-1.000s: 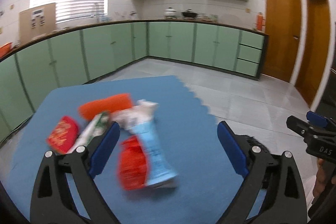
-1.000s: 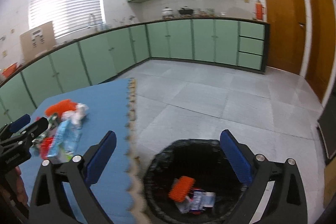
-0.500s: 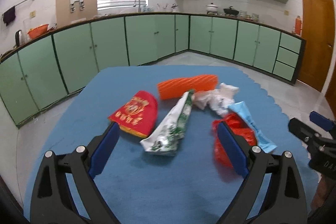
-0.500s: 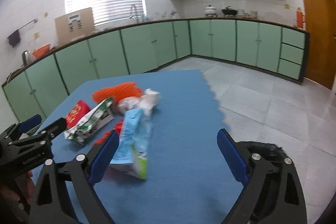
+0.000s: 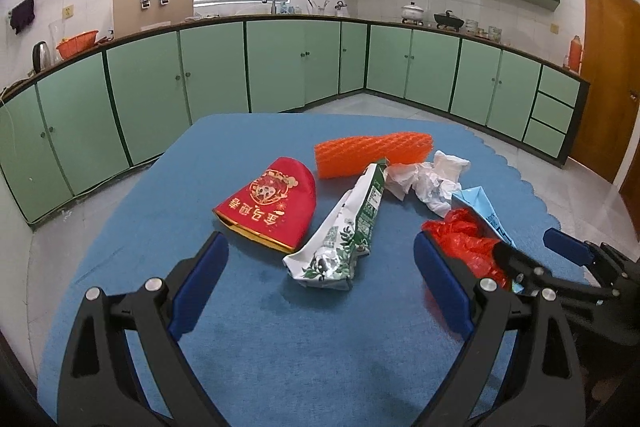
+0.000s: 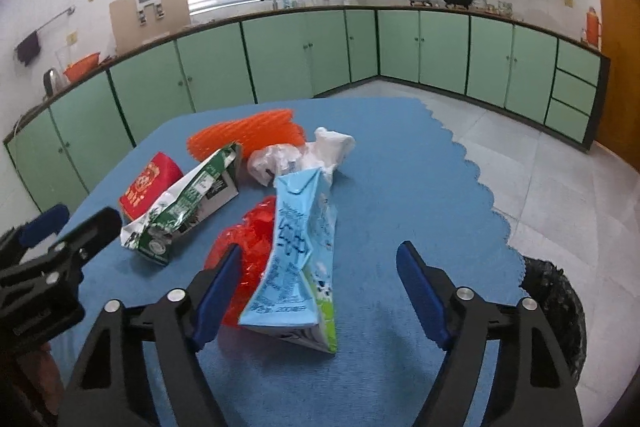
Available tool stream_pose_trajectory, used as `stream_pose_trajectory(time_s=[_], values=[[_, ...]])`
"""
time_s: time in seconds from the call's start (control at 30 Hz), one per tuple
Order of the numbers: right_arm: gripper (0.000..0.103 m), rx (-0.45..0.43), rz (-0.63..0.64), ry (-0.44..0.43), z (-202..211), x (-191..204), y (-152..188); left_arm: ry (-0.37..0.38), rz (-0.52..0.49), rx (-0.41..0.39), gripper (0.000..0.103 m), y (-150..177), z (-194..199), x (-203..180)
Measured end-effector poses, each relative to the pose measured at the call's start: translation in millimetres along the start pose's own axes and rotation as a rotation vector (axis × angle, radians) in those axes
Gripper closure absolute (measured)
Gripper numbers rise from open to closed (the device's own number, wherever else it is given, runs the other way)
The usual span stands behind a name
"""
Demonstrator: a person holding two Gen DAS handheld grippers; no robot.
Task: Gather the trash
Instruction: 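Return both tools to the table and grasp the milk carton with the right tool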
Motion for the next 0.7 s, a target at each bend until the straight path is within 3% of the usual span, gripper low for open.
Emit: stream_pose_trajectory(time_s=[0.2, 0.7], values=[[0.028, 0.003, -0.019, 0.044, 4.9, -20.7, -2.7, 0.008, 0.007, 0.004, 0.012, 1.3, 0.7, 1.5], [0.032, 0.033, -0.056, -0.001, 19.6, -42.8, 4.7, 0.01, 0.008, 0.004, 0.012, -0.9, 0.3, 0.6]])
Point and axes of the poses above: each gripper's, at about its wrist camera, not at the fingertips, and z roughly against the way its jaws point, x to its left, y to its underside, the point moved 3 cm from there along -z, roughly the way its jaws point, and after that the axes turned 3 degrees about -x, right-handed, at the moved point
